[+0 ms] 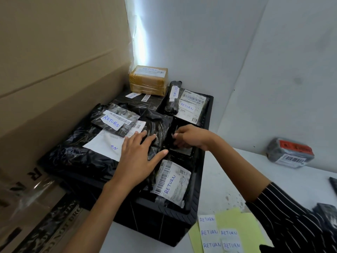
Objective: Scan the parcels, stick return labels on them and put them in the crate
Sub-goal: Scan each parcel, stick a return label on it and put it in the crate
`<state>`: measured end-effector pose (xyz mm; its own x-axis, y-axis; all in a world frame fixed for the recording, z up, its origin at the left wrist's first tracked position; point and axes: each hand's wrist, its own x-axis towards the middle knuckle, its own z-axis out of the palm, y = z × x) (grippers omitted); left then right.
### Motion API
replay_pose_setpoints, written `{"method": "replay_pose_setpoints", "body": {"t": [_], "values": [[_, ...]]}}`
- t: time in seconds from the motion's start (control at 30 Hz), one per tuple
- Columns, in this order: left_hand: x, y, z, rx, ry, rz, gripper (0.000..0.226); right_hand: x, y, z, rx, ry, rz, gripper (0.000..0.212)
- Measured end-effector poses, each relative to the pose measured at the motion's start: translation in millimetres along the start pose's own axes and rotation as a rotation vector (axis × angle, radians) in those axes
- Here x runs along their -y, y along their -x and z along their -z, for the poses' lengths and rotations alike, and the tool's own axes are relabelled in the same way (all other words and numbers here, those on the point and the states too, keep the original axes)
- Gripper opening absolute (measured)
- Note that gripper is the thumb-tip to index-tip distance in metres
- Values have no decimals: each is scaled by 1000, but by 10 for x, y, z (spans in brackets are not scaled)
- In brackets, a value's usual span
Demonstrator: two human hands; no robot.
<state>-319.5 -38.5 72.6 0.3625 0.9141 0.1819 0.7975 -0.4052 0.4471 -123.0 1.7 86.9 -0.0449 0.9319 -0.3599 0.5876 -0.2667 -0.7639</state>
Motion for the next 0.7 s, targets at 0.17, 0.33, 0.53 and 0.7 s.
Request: {"method": "replay_pose_setpoints", "body": {"t": [0.17, 0.33, 0.53, 0.7], "values": [[-422, 50, -56, -56, 203, -114, 38, -240, 614, 306, -163, -277, 202, 19], [-1138, 181, -397, -3, 467, -240, 16, -1017, 1421, 542, -311, -460, 215, 23], [-2149, 554, -1413, 286, 630, -277, 6, -2586, 2325, 588, -541, -400, -52, 12], [-2820, 840, -2593, 576, 622, -143, 10, -3818, 2815, 678, -732, -92, -291, 11]]}}
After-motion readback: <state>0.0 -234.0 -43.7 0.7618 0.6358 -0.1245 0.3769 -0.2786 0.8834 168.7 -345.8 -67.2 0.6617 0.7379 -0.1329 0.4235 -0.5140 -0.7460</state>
